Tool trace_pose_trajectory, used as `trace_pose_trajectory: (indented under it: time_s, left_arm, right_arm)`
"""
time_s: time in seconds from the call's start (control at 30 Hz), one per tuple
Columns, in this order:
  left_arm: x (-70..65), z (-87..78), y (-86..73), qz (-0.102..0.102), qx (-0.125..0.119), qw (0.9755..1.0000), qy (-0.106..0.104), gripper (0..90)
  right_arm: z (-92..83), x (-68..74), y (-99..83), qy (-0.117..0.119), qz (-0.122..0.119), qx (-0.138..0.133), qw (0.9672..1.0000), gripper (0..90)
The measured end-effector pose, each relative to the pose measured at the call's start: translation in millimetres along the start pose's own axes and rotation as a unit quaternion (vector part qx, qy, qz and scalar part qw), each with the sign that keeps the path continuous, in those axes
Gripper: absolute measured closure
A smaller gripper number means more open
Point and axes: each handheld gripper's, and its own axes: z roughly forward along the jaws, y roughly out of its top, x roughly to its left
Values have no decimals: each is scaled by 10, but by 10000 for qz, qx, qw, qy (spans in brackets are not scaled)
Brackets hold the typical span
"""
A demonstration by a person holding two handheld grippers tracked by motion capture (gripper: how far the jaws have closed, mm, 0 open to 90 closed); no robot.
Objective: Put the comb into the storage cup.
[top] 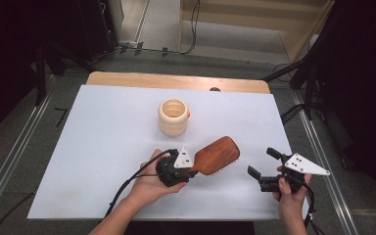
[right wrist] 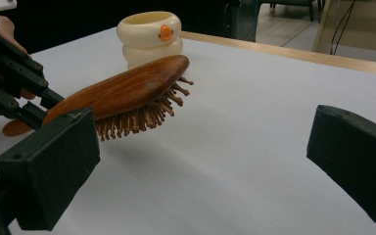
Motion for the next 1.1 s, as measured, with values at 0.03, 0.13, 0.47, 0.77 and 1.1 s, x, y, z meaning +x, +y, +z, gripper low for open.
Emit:
trace_pose_trajectory:
  time_s: [0.03,0.13,0.47,0.77,1.1]
  left_arm:
    - [-1,-18,-11,-28,-71,10000,28,723]
    - [-12,-54,-34,-100,-210,9996,130,724]
    - [-14,-192,-125,-313,-610,9970,370,723]
    - [-36,-244,-188,-399,-897,9936,555,724]
    - [-104,-256,-230,-466,-1212,9890,706,723]
  right_arm:
    - [12,7,18,30,40,-29,10000,0]
    - [57,46,77,35,89,-12,10000,0]
    - [301,284,329,295,61,-42,9995,0]
    - [554,461,494,464,281,33,9985,0]
    - [727,630,483,675,745,26,9949,0]
